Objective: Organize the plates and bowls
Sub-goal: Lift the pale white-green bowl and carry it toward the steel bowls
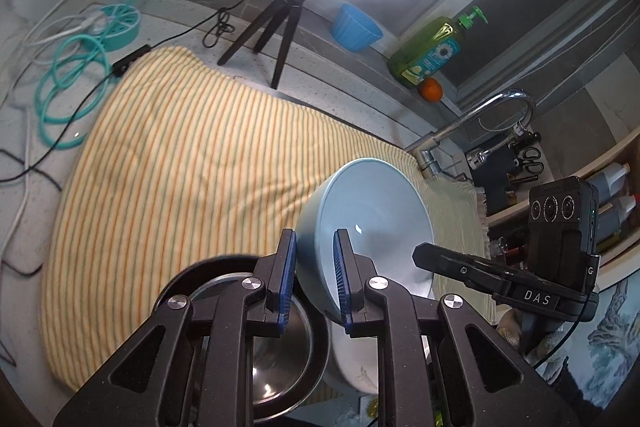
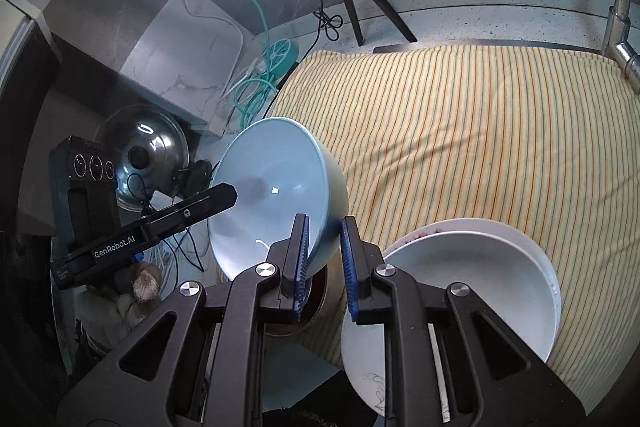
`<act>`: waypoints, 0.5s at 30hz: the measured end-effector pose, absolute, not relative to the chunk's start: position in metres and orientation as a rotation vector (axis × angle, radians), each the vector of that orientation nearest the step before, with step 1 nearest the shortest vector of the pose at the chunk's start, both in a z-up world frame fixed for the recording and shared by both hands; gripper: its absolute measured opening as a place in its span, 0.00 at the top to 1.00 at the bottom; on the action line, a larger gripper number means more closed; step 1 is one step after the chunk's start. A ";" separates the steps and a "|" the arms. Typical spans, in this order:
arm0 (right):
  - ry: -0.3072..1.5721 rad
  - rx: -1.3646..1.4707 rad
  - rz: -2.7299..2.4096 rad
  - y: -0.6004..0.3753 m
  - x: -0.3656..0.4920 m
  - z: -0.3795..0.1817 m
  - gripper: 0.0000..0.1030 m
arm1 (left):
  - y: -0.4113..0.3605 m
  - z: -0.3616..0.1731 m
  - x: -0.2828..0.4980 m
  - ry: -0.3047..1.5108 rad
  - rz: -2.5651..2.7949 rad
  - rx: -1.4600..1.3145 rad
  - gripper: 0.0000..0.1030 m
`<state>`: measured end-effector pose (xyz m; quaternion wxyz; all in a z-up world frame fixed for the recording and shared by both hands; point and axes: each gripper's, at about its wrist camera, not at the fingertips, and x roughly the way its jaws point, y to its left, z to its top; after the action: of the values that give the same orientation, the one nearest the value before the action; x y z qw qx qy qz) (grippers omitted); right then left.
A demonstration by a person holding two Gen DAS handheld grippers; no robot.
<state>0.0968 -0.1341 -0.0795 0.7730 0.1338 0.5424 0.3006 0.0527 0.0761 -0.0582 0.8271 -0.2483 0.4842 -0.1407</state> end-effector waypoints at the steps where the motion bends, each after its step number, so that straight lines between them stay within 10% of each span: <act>1: 1.181 0.284 0.660 -0.131 0.094 -0.081 0.84 | 0.079 -0.059 0.048 1.030 -0.291 -0.530 0.84; 15: 1.264 0.215 0.708 -0.088 0.067 -0.113 0.84 | 0.110 -0.081 0.002 1.060 -0.212 -0.582 0.84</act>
<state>0.0674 -0.0880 -0.1127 0.7438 0.0982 0.5768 0.3231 0.0023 0.1098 -0.0810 0.8173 -0.2732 0.4974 -0.0995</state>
